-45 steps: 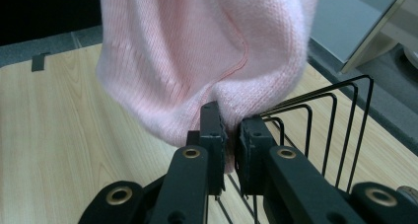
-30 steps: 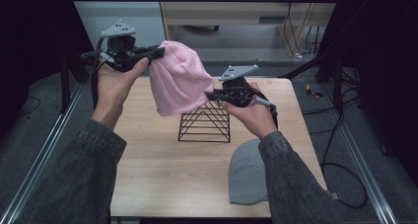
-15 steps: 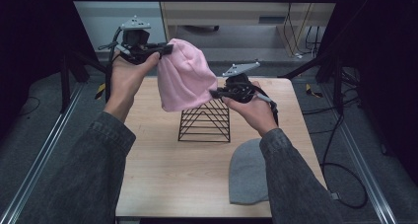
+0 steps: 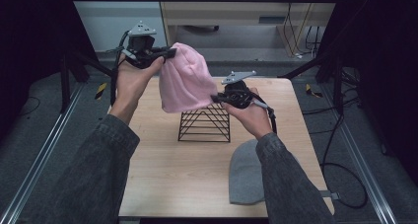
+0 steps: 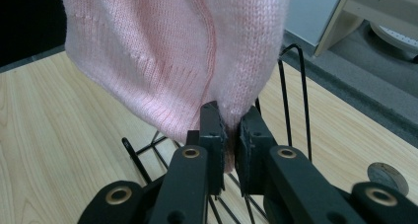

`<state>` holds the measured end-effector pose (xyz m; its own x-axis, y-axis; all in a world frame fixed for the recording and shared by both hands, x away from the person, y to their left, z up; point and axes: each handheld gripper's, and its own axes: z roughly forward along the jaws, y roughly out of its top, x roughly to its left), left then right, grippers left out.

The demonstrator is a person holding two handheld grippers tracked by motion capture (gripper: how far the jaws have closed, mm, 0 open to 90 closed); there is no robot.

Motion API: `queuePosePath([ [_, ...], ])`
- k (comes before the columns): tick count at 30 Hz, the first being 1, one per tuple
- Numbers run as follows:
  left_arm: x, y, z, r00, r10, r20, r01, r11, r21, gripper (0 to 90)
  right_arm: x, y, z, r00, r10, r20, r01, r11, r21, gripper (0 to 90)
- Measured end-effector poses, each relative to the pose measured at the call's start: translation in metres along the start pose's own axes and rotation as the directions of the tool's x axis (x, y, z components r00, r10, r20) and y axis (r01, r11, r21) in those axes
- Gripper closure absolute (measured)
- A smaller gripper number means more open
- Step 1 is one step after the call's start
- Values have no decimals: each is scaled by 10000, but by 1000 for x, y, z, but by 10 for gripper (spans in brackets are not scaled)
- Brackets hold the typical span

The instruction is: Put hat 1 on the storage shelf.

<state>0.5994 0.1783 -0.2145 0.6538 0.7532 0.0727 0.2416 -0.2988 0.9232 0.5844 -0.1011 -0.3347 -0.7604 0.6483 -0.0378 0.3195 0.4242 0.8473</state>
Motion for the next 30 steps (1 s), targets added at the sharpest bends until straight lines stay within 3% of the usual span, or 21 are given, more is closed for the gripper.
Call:
queuePosePath([
  [9, -4, -4, -3, 9997, -122, 204, 127, 9996, -237, 829, 5, -14, -3, 9998, -184, -27, 182, 9990, -400, 831],
  [18, -16, -10, 9, 9991, 309, 296, -310, 9995, 43, 827, 2, -30, -4, 9996, -222, 155, 224, 9996, -149, 823],
  [30, -24, -24, 20, 9979, 296, 569, -304, 9995, 130, 825, 1, -55, -2, 9991, -168, 390, 172, 9998, -115, 821],
])
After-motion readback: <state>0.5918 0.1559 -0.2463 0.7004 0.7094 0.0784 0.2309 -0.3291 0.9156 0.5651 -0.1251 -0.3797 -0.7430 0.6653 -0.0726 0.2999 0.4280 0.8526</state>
